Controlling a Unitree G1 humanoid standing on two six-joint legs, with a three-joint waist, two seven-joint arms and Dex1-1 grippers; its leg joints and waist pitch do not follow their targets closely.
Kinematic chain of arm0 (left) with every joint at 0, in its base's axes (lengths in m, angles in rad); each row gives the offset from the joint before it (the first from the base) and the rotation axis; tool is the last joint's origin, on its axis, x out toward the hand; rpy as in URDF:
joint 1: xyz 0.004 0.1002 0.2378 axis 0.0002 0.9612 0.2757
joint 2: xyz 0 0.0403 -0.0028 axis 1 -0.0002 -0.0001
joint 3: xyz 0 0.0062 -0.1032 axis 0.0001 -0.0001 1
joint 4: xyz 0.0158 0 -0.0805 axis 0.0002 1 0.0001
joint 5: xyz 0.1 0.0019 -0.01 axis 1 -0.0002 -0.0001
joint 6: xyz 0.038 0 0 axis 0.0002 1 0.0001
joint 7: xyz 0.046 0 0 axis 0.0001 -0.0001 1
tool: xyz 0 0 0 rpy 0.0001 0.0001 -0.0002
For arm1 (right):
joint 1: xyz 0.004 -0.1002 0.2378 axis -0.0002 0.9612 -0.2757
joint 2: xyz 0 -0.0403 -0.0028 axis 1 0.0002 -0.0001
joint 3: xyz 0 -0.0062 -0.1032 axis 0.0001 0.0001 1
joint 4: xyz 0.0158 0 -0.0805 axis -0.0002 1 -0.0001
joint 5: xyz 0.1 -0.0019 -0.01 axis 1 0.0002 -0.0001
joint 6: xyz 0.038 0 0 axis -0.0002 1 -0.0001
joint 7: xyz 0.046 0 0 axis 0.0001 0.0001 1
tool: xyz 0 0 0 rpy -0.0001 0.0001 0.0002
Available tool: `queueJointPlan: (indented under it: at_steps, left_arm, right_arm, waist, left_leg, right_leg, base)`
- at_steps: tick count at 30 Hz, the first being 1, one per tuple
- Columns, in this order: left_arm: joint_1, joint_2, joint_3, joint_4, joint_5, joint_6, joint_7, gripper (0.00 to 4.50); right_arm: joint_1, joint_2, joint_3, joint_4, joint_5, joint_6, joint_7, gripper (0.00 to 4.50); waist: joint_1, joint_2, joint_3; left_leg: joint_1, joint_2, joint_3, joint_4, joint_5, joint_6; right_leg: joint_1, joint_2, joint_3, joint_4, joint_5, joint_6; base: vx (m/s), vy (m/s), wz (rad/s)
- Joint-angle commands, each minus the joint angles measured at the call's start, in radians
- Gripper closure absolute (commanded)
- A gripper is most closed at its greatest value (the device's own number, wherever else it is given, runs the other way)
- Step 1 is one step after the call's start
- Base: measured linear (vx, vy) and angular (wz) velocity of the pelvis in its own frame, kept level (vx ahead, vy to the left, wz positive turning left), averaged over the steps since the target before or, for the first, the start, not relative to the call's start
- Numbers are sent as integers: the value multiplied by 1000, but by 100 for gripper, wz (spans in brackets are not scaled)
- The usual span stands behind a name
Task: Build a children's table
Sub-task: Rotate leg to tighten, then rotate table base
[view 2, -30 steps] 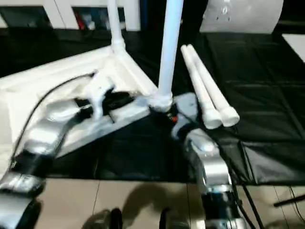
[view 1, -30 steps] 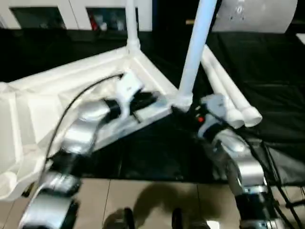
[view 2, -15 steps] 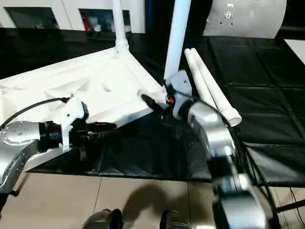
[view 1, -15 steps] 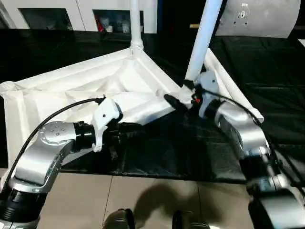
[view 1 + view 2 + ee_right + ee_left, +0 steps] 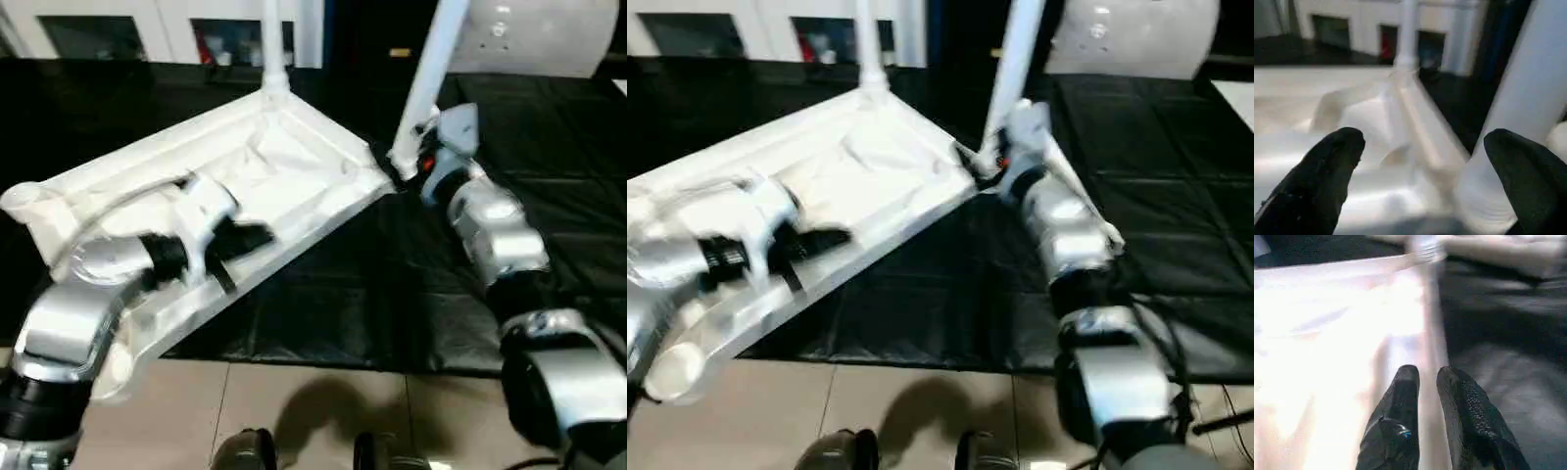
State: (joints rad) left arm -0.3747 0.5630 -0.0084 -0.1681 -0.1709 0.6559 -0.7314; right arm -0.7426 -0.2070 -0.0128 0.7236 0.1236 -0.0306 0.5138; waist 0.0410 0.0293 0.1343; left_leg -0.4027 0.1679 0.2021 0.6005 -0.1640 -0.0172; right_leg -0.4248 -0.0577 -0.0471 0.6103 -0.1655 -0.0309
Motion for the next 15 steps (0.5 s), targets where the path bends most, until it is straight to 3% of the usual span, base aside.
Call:
queueJointPlan:
  at_steps: [1,3,4,5,7,10,11,15]
  left_arm:
    - [-10,39,27,25,47,30,45,339]
    - [-4,77,17,31,78,54,54,339]
    - [1,97,11,37,103,59,65,308]
    - [1,97,11,37,103,59,65,308]
    - [-1,125,19,76,166,64,142,303]
    - [-2,141,19,90,179,74,156,269]
    - [2,165,10,111,199,80,164,261]
    - [12,189,-15,129,208,105,145,231]
  right_arm:
    - [44,6,33,-72,-2,34,31,0]
    - [96,4,60,-149,-4,74,44,0]
    - [128,1,79,-198,-5,108,51,0]
    - [128,1,79,-198,-5,108,51,0]
    - [214,-19,130,-322,-24,188,66,0]
    - [245,-27,148,-368,-38,230,66,0]
    - [280,-36,181,-412,-73,255,67,0]
    - [298,-18,213,-416,-103,272,48,0]
  waist:
    - [2,3,-84]
    - [-3,4,-82]
    - [-2,5,-79]
    - [-2,7,-76]
    - [-3,7,-70]
    - [-4,11,-69]
    - [-3,12,-67]
    - [-4,13,-67]
  left_leg:
    - [25,53,-33,-66,-167,67]
    - [27,53,-35,-68,-171,63]
    - [29,56,-35,-71,-190,57]
    - [32,57,-36,-74,-215,48]
    - [34,59,-37,-79,-254,29]
    - [39,56,-40,-81,-291,9]
    - [39,58,-41,-83,-298,0]
    - [38,56,-43,-84,-317,-9]
  right_leg:
    - [54,-77,47,-65,-205,-217]
    - [52,-75,47,-68,-218,-220]
    - [49,-74,47,-70,-242,-214]
    - [46,-74,47,-74,-269,-205]
    - [42,-71,47,-79,-310,-187]
    - [37,-78,50,-85,-365,-170]
    - [35,-75,51,-85,-360,-169]
    - [34,-79,53,-85,-347,-173]
  base:
    - [0,0,0]
    - [0,0,0]
    - [0,0,0]
    - [0,0,0]
    - [0,0,0]
    - [0,0,0]
    - [0,0,0]
    - [0,0,0]
